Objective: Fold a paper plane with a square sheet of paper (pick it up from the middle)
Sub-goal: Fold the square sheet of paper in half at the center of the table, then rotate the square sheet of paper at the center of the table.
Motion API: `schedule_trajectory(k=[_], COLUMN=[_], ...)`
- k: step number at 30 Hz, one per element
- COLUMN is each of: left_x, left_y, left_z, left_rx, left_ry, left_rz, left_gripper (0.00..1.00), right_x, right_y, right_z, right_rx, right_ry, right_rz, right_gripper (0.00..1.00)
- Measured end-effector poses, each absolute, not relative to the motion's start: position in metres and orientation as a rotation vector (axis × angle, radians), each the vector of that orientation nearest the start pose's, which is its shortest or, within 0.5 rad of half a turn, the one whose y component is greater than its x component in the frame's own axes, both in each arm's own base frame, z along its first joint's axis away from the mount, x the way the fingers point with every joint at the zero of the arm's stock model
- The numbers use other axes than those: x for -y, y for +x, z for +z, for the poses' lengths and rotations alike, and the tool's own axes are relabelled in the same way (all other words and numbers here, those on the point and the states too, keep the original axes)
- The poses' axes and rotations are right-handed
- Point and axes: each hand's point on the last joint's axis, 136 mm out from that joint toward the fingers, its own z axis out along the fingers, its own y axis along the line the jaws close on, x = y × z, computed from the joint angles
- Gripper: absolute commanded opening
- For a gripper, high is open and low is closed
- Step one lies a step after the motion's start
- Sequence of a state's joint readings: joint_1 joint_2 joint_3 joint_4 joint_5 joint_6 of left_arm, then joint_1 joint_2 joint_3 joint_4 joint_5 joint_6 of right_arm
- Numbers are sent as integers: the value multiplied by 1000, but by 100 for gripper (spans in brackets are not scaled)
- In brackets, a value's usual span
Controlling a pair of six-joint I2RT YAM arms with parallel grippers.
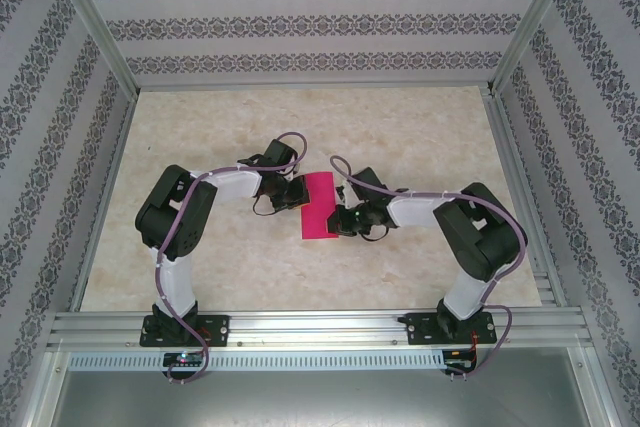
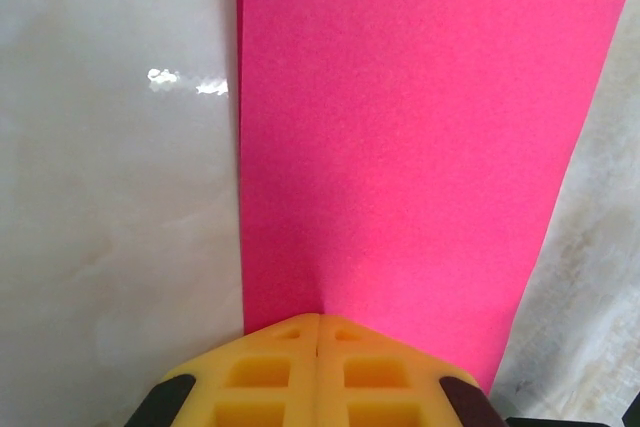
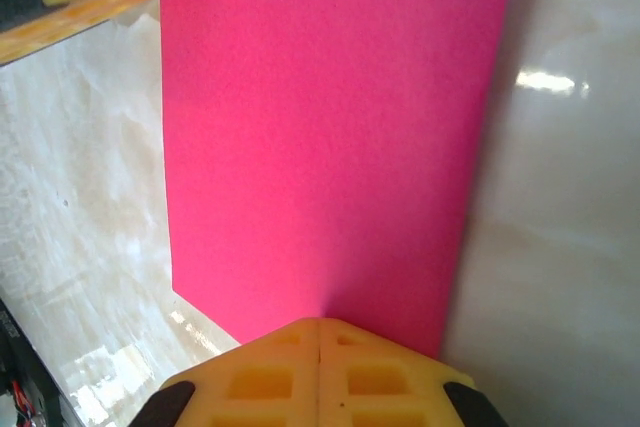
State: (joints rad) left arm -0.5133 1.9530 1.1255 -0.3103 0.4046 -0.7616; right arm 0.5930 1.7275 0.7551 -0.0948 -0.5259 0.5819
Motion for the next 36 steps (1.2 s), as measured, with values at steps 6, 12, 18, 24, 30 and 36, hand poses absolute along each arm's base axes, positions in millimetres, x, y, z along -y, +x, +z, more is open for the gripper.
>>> schedule_trajectory(k=[6, 12, 18, 24, 30, 36], left_x=[268, 269, 272, 264, 246, 200], left_y=[338, 340, 342, 338, 349, 346], left_z=[8, 13, 19, 34, 96, 114], left_rx=[-2902, -2892, -2894, -2924, -2770, -2685], left_ry=[-229, -223, -192, -211, -237, -370], left_rz=[-858, -864, -850, -787, -764, -693], left_gripper=[0, 0, 8, 26, 32, 39], right_x=[-264, -244, -257, -275, -294, -316], right_y=[242, 232, 275, 328, 353, 360], right_z=[12, 26, 73, 87, 62, 45], right_rx=[-2814, -2868, -2729, -2664, -2732, -2784], right_ry=[-186, -134, -141, -125, -152, -225], right_rz=[1047, 1004, 1011, 964, 872, 822], right_gripper=[6, 7, 7, 7, 7, 6])
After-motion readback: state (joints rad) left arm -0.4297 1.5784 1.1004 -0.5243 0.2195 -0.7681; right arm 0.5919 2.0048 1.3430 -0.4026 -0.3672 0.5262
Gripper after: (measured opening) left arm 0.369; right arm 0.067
